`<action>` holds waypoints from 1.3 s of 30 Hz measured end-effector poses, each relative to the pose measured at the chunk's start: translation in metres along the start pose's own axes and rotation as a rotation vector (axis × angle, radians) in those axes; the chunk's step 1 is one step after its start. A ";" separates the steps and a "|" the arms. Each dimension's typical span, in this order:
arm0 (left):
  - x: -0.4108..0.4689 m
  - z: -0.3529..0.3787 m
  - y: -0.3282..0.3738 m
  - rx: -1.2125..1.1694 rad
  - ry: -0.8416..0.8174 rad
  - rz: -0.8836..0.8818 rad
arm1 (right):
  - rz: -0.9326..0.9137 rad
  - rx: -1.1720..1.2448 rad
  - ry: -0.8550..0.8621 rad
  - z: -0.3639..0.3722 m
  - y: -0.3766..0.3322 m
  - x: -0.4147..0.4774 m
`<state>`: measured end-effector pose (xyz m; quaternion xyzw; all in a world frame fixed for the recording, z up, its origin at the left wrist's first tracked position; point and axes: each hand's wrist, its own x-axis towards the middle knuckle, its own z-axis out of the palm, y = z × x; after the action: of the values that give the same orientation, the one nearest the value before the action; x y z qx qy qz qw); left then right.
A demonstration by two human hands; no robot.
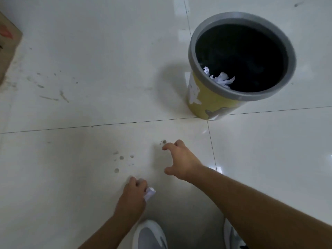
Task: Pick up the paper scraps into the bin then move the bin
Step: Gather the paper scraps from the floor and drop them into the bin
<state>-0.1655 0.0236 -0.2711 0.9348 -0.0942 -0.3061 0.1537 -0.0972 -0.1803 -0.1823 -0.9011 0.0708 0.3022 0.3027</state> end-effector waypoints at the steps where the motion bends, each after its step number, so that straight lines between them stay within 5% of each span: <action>1: 0.002 -0.002 0.001 -0.051 0.027 -0.012 | 0.007 -0.005 -0.003 0.002 0.002 -0.001; 10: 0.045 -0.073 0.042 -0.497 0.219 -0.084 | -0.079 0.085 0.078 -0.034 -0.017 0.008; 21: 0.116 -0.320 0.222 -0.642 0.600 0.303 | -0.210 0.183 0.693 -0.269 -0.070 0.003; 34: 0.123 -0.328 0.322 -0.526 0.494 0.390 | -0.100 0.205 0.861 -0.319 0.004 -0.028; 39: 0.127 -0.318 0.320 -0.368 0.292 0.348 | -0.048 0.258 0.878 -0.312 0.026 -0.022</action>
<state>0.1002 -0.2366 0.0134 0.8951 -0.1729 -0.1492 0.3828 0.0333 -0.3860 0.0152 -0.9003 0.2085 -0.1269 0.3605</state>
